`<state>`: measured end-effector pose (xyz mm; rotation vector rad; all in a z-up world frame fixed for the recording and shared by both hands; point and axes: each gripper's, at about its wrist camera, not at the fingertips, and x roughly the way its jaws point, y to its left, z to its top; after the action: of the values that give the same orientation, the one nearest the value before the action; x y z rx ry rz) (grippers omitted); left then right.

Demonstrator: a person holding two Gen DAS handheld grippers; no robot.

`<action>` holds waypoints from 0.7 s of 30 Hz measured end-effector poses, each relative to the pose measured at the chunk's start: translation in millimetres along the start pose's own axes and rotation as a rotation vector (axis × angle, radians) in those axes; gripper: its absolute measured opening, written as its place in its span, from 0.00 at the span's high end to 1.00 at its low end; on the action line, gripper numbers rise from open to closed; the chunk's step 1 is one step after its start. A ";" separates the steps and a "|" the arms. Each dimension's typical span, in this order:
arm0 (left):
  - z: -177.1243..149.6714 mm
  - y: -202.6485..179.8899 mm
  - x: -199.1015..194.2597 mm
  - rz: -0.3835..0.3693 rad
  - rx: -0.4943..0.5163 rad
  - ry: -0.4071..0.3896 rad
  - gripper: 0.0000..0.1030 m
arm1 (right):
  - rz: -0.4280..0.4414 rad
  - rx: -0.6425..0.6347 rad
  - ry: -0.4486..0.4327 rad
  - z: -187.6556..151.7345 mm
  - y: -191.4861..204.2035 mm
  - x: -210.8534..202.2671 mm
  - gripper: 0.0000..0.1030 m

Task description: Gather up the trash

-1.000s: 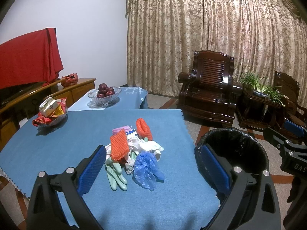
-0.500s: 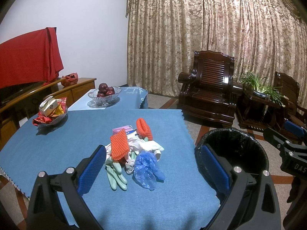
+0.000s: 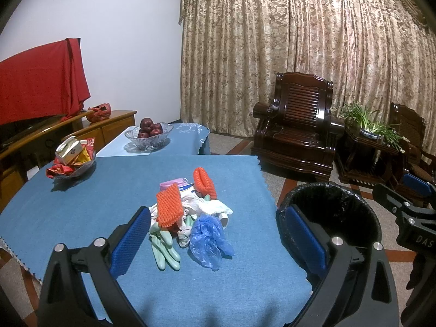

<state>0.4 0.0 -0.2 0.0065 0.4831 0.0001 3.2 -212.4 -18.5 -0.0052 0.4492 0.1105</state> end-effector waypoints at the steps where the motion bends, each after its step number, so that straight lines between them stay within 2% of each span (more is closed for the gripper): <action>1: 0.0 0.0 0.0 0.000 0.000 0.000 0.06 | 0.000 0.000 0.000 -0.1 0.0 0.0 0.05; 21: 0.0 0.1 0.1 -0.001 -0.003 0.002 0.06 | 0.000 -0.002 0.001 1.2 -0.5 -0.4 0.05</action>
<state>0.5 0.1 -0.2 0.0036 0.4846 0.0000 3.4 -212.9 -17.3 -0.0069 0.4504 0.1111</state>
